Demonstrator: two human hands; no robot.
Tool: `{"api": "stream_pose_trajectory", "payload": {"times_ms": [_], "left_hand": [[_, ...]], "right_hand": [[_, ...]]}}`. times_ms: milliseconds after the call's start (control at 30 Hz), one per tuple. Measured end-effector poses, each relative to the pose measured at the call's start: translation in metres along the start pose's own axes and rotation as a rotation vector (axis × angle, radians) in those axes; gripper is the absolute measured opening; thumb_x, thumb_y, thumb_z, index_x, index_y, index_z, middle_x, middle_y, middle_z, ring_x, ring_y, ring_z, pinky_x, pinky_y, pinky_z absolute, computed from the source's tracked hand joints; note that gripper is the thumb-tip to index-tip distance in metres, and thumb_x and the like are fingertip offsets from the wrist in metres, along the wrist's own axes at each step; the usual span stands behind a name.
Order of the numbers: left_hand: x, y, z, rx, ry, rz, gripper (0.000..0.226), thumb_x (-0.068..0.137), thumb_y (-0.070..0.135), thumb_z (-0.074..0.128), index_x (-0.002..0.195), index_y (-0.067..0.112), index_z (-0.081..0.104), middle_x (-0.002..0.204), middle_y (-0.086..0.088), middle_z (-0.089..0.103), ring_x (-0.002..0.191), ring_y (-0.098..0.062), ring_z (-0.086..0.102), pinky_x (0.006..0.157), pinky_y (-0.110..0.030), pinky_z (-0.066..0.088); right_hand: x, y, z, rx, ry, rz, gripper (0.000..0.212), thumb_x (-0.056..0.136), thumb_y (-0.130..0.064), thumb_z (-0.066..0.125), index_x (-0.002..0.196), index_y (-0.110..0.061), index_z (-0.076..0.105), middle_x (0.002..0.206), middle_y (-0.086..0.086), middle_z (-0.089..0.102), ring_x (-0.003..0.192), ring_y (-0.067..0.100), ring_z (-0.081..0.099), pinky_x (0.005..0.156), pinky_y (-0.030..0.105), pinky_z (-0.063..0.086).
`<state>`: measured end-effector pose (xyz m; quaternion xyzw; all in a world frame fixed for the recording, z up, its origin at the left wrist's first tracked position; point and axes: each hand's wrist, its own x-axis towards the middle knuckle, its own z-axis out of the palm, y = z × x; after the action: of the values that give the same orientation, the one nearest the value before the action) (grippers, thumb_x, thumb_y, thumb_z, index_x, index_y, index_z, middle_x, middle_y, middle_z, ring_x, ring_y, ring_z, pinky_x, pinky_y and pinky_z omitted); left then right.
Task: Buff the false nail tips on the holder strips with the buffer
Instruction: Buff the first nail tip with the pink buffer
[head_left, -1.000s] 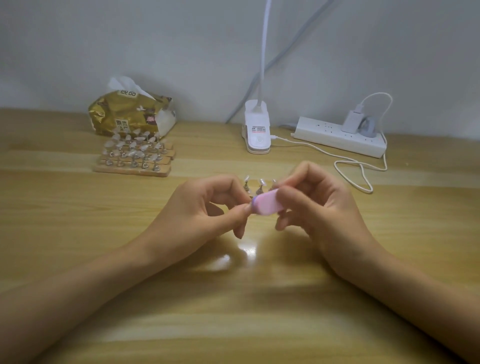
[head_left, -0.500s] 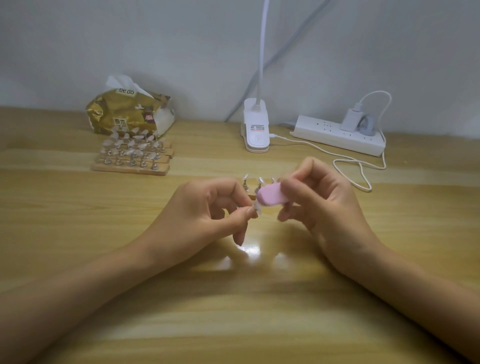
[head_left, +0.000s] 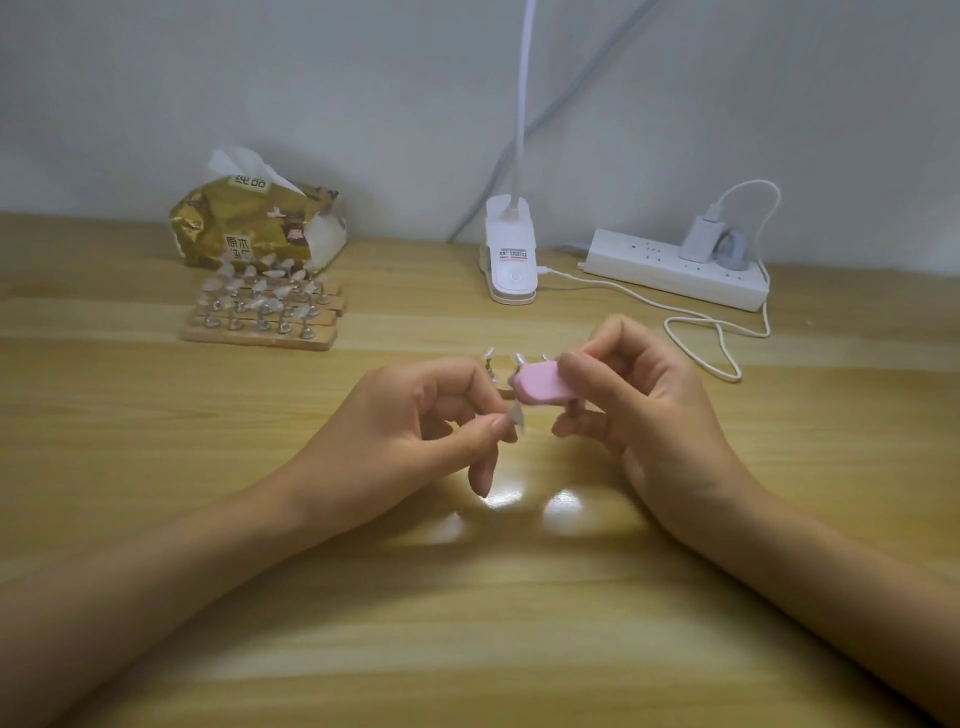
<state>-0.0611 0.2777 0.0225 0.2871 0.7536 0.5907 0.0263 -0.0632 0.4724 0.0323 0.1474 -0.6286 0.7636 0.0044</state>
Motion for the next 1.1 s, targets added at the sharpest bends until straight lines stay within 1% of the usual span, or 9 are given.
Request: {"api": "stream_pose_trajectory", "payload": {"times_ms": [133,200,267,367,500,667,833,967,1100], "left_hand": [[-0.001,0.000,-0.001,0.004,-0.032,0.012,0.014,0.089,0.025,0.064,0.080,0.015,0.061,0.058,0.002,0.066,0.040,0.001,0.042,0.045,-0.007,0.030],[0.000,0.000,-0.001,-0.028,-0.018,-0.005,0.012,0.090,0.019,0.062,0.081,0.011,0.061,0.057,0.002,0.065,0.037,0.003,0.043,0.044,-0.004,0.029],[0.000,0.000,0.001,-0.048,-0.013,-0.007,0.013,0.089,0.017,0.059,0.081,0.007,0.060,0.056,0.003,0.064,0.037,0.004,0.045,0.043,-0.003,0.029],[0.000,0.000,0.000,-0.057,-0.039,0.011,0.015,0.091,0.017,0.062,0.082,0.005,0.059,0.058,0.004,0.065,0.038,0.004,0.046,0.044,-0.002,0.030],[-0.001,0.000,0.000,-0.094,-0.028,0.015,0.012,0.092,0.016,0.061,0.083,0.008,0.059,0.059,0.002,0.065,0.038,0.004,0.047,0.044,-0.002,0.032],[-0.001,0.001,-0.002,-0.053,-0.047,0.012,0.023,0.088,0.032,0.062,0.084,0.010,0.058,0.062,0.003,0.066,0.040,0.002,0.043,0.044,-0.005,0.031],[-0.001,-0.002,-0.004,-0.100,-0.071,0.014,0.012,0.091,0.034,0.059,0.086,0.023,0.062,0.070,-0.003,0.070,0.040,-0.008,0.043,0.044,-0.013,0.037],[0.002,-0.003,-0.003,-0.110,-0.118,0.015,0.016,0.096,0.033,0.056,0.102,0.018,0.052,0.091,-0.006,0.076,0.045,-0.017,0.050,0.053,-0.019,0.045],[0.001,-0.001,-0.003,-0.137,-0.114,0.043,0.017,0.096,0.027,0.049,0.101,0.011,0.043,0.099,-0.007,0.076,0.047,-0.016,0.054,0.052,-0.011,0.041]], "right_hand": [[-0.002,0.003,0.002,-0.008,-0.100,-0.027,0.024,0.082,-0.012,0.079,0.076,-0.016,0.057,0.076,0.007,0.069,0.071,0.021,0.066,0.056,0.022,0.055],[0.001,0.000,0.000,-0.032,-0.003,-0.015,0.028,0.078,-0.016,0.081,0.077,-0.014,0.054,0.083,0.023,0.069,0.080,0.033,0.065,0.056,0.022,0.054],[0.001,-0.001,-0.002,0.010,0.013,-0.024,0.026,0.078,-0.018,0.082,0.075,-0.018,0.056,0.082,0.018,0.071,0.084,0.037,0.064,0.056,0.022,0.053],[-0.001,0.004,0.000,0.025,-0.129,-0.045,0.020,0.081,-0.016,0.078,0.072,-0.024,0.061,0.076,0.000,0.069,0.072,0.022,0.066,0.056,0.021,0.054],[0.002,-0.001,-0.003,-0.030,0.005,-0.003,0.025,0.076,-0.020,0.081,0.076,-0.016,0.056,0.080,0.012,0.068,0.075,0.026,0.064,0.054,0.021,0.053],[-0.002,0.005,0.000,-0.001,-0.164,-0.043,0.019,0.081,-0.012,0.077,0.075,-0.020,0.061,0.077,0.002,0.068,0.068,0.015,0.064,0.054,0.022,0.055],[0.004,-0.003,-0.011,0.010,0.080,0.014,0.028,0.073,-0.022,0.077,0.076,-0.014,0.051,0.080,0.012,0.064,0.065,0.015,0.058,0.051,0.019,0.051],[0.003,0.001,-0.010,0.082,0.005,0.012,0.016,0.080,-0.018,0.069,0.075,-0.016,0.054,0.078,0.008,0.065,0.060,0.011,0.057,0.051,0.020,0.051],[0.002,-0.001,-0.005,0.110,-0.019,0.038,0.016,0.080,-0.018,0.065,0.066,-0.024,0.060,0.075,0.004,0.064,0.060,0.010,0.057,0.050,0.019,0.050]]}}
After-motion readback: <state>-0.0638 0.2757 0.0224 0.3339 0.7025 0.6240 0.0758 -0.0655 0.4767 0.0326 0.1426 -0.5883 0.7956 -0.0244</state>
